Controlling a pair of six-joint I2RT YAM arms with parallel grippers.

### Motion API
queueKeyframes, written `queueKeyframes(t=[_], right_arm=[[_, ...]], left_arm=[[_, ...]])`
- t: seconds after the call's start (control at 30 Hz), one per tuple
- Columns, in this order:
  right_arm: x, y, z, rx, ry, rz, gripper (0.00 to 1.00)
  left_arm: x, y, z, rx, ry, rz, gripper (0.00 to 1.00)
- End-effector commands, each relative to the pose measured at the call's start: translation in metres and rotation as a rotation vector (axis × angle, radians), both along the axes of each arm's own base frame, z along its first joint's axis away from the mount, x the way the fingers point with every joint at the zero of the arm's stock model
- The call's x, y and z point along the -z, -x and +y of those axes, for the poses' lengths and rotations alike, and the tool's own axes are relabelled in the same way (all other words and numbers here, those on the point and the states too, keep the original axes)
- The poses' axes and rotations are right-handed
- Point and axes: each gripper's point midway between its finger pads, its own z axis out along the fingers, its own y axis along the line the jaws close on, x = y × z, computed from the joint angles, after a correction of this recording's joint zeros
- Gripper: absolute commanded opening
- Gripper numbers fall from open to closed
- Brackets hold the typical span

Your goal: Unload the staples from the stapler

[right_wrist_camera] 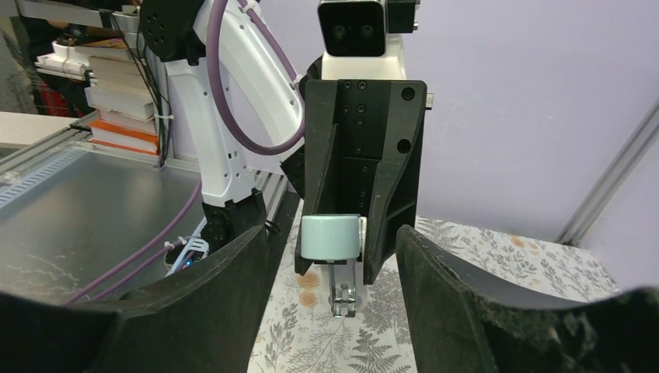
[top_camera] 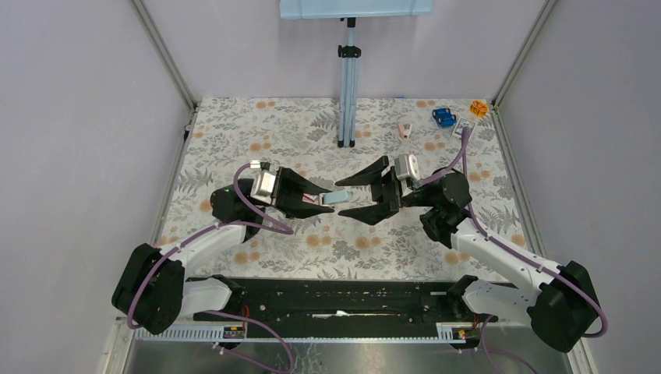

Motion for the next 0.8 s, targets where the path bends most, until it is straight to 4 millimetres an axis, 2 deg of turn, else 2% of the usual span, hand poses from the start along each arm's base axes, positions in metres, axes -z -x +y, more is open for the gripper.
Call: queueKeyframes(t=[0.0, 0.5, 0.57, 0.63, 0.7, 0.77], right_arm=[[-0.0274, 0.0090, -0.0028, -0.037, -0.065, -0.090, 0.65], [-0.0229, 0.0078, -0.0001, -0.053, -0.064, -0.066, 0.41], [-0.0221, 0.0083, 0.0002, -0.059, -0.060, -0.064, 0.36], [-0.0210, 0.0099, 0.0004, -0.069, -0.054, -0.061, 0.23], [-0.0204, 0.0097, 0.0007, -0.072, -0.050, -0.057, 0.09], [-0.0202, 0.0098, 0.0005, -0.071, -0.050, -0.056, 0.00]], left_arm=[[-0.0113, 0.0100, 0.0027, 0.015, 0.047, -0.098, 0.00], [-0.0092, 0.0095, 0.0012, 0.013, 0.050, -0.079, 0.00], [-0.0100, 0.0082, 0.0009, 0.007, 0.056, -0.072, 0.11], [-0.0101, 0.0061, 0.0007, -0.003, 0.064, -0.056, 0.25], [-0.0108, 0.0053, 0.0007, -0.009, 0.070, -0.050, 0.32], [-0.0102, 0.0047, 0.0007, -0.011, 0.070, -0.048, 0.37]])
